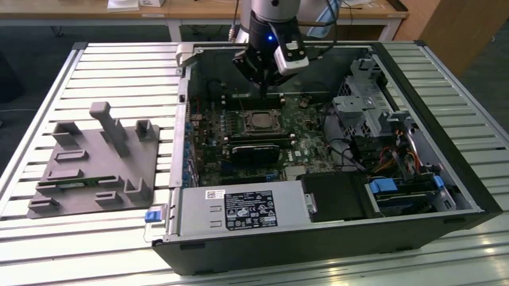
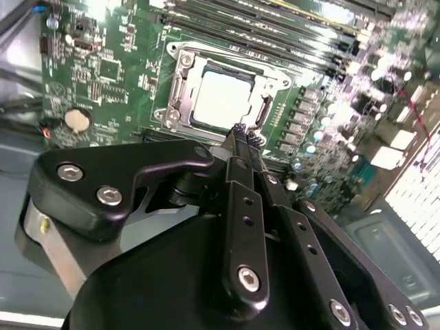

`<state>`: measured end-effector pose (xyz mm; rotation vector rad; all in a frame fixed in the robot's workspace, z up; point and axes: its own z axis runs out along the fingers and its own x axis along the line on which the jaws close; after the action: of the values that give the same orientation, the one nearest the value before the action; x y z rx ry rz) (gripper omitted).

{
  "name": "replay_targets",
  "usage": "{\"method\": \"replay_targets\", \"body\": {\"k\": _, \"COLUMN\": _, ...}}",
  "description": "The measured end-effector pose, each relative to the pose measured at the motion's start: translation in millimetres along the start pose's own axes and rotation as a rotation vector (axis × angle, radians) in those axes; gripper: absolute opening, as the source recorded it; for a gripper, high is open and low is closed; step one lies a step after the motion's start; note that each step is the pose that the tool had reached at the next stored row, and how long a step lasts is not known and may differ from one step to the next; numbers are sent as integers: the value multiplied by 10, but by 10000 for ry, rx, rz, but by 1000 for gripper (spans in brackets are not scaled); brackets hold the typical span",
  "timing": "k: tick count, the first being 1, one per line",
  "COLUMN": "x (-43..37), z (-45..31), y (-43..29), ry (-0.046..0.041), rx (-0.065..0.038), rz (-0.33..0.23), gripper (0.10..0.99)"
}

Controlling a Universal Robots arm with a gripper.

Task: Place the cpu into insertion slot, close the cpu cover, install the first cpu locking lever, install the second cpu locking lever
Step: 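Install the first cpu locking lever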

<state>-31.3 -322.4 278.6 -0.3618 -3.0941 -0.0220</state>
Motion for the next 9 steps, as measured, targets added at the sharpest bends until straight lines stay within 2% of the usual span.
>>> {"method": "replay_targets", "body": {"k": 9, "x": 0, "z": 13, "y": 0, "ry": 18, "rx": 45, "rz": -1630, "gripper": 106}}
